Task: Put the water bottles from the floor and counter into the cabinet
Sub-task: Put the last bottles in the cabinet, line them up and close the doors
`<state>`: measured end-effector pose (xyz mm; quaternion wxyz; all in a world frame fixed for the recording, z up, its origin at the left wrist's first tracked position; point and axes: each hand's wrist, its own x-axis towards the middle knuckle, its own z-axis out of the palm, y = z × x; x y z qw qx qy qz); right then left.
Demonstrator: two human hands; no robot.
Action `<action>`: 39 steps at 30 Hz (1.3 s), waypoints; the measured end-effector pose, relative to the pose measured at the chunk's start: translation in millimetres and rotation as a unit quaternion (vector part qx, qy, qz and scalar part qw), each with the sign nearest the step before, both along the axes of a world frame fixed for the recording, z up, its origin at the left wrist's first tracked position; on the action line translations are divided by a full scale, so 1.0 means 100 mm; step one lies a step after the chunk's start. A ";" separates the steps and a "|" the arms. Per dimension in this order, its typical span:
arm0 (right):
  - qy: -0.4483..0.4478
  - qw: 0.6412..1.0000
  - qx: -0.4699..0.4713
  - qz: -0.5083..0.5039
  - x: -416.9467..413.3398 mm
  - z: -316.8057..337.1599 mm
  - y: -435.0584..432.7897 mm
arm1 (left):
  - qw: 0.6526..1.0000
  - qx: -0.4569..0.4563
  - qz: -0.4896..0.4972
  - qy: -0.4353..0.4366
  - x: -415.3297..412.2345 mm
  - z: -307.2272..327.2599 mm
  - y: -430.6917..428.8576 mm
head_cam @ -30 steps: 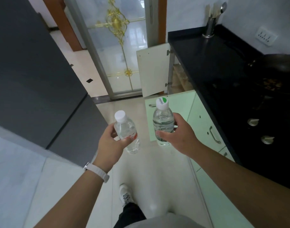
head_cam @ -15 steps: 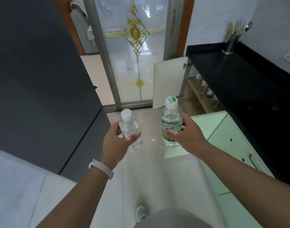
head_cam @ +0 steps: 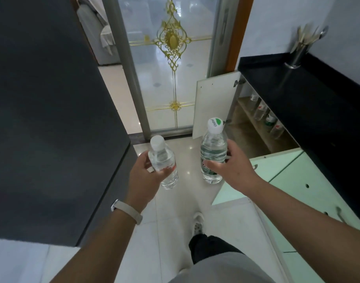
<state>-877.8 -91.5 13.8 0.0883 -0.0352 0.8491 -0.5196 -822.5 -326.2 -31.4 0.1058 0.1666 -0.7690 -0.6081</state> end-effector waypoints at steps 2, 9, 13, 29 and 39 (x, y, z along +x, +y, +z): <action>-0.012 1.000 0.006 -0.006 -0.19 -0.09 -0.05 | 1.000 0.003 -0.003 -0.004 -0.17 -0.09 -0.07; -0.037 0.999 -0.002 -0.017 -1.14 -0.30 -0.32 | 1.000 0.016 -0.015 -0.016 -1.18 -0.20 -0.29; -0.039 0.998 -0.009 -0.044 -1.75 -0.38 -0.33 | 0.998 0.002 -0.050 -0.037 -1.97 -0.19 -0.32; -0.014 0.977 -0.014 -0.214 -3.37 -0.30 -0.12 | 0.971 -0.026 -0.238 -0.020 -4.59 -0.04 -0.07; -0.048 0.907 0.022 -0.418 -3.93 -0.28 -0.44 | 0.900 -0.037 -0.431 -0.054 -5.98 -0.31 0.07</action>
